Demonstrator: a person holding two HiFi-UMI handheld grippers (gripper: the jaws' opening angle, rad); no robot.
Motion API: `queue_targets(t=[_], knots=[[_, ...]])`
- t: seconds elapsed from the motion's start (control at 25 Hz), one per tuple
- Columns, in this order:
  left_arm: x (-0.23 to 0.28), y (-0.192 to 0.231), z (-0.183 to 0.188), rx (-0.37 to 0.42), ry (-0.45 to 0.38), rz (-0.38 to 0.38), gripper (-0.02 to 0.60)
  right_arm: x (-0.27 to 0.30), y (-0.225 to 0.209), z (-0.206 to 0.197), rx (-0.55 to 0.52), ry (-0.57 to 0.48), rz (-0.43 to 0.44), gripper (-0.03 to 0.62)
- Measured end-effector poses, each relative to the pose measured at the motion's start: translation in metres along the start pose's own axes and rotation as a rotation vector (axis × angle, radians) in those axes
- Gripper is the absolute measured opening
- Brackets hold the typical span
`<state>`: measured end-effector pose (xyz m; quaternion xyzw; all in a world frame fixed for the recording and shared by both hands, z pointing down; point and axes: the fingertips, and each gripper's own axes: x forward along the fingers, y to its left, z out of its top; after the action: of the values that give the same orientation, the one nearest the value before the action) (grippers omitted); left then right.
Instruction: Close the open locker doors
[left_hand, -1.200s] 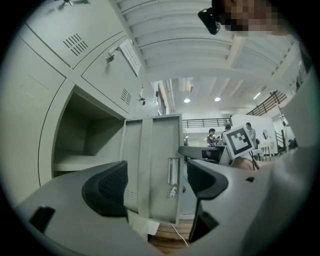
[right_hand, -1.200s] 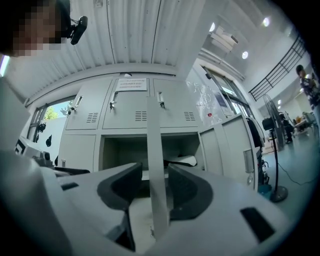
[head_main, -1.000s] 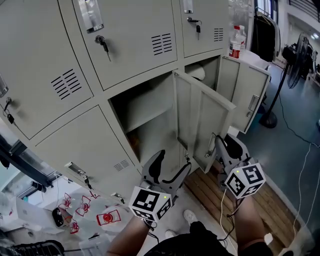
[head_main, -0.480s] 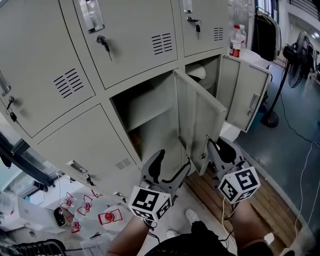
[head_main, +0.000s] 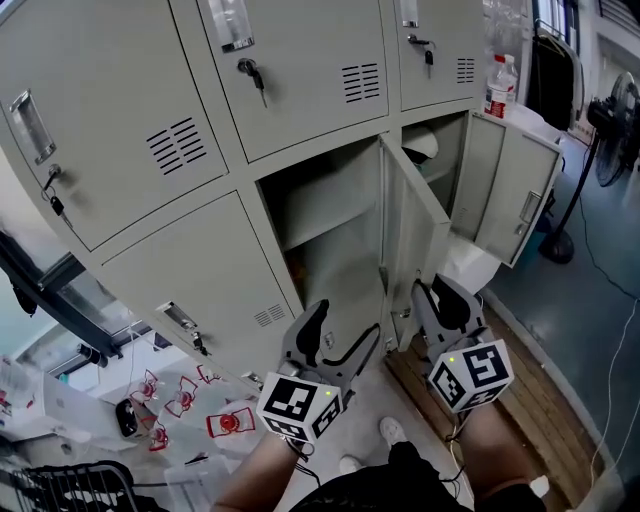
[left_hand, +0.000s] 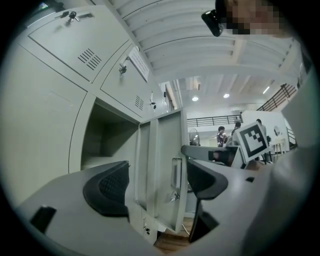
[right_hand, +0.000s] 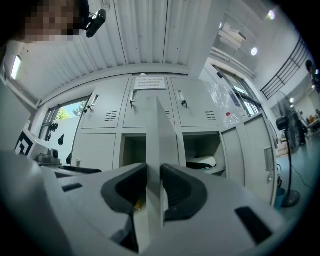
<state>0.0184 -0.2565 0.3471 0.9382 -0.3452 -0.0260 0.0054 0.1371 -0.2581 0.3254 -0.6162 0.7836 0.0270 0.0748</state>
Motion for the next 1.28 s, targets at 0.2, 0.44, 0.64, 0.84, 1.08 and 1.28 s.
queue_targets(t=[0.2,0.44,0.64,0.84,1.08,1.28], knots=[[-0.014,0.010,0.001,0.002,0.000,0.039,0.362,0.008,0.020,-0.001,-0.018,-0.005,0.020,0.101],[-0.025,0.022,0.005,0.004,-0.006,0.087,0.362,0.021,0.046,-0.003,-0.006,-0.009,0.115,0.106],[-0.033,0.034,0.008,0.005,-0.012,0.126,0.362,0.034,0.066,-0.003,0.003,-0.009,0.195,0.110],[-0.039,0.045,0.010,0.010,-0.014,0.171,0.362,0.048,0.080,-0.003,0.019,-0.013,0.254,0.111],[-0.048,0.060,0.016,0.016,-0.027,0.245,0.347,0.063,0.091,-0.004,0.027,-0.011,0.317,0.111],[-0.056,0.071,0.022,0.014,-0.048,0.307,0.328,0.076,0.100,-0.005,0.032,-0.003,0.368,0.114]])
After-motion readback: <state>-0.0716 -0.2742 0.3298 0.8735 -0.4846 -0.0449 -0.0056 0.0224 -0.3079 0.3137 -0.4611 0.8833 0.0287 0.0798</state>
